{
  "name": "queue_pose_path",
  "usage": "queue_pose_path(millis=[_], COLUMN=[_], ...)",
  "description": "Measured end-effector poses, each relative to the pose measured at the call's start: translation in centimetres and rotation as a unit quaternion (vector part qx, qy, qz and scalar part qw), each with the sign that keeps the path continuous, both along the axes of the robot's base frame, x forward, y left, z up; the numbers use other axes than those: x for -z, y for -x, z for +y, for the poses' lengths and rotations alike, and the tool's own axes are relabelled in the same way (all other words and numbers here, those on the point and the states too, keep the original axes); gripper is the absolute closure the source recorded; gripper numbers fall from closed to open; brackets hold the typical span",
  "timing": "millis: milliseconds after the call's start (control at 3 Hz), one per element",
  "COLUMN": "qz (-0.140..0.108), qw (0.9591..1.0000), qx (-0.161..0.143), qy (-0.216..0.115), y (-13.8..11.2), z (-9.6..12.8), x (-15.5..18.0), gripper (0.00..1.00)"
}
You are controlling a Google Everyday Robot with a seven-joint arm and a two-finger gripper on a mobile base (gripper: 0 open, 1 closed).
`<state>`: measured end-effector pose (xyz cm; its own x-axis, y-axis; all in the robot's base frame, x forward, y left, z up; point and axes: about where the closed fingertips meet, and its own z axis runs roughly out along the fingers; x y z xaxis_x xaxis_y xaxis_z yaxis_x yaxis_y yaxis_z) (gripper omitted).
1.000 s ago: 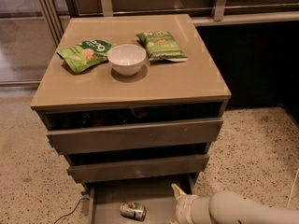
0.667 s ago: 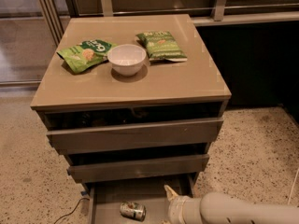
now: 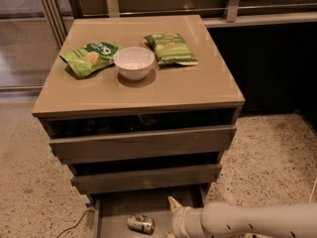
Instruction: Pick 7up can from bottom drawer and place on counter
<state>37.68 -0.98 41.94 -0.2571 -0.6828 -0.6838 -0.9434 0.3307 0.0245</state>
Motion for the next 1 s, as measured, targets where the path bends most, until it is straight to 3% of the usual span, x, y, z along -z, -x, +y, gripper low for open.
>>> queue_pose_path(millis=[333,1000], qz=[-0.002,-0.028], qw=[1.0,0.9994], qx=[0.003,0.017], qy=[0.007,0.004], y=[-0.1,-2.3], z=[-0.3,-1.4], x=[0.0,6.4], gripper=[0.0,0.0])
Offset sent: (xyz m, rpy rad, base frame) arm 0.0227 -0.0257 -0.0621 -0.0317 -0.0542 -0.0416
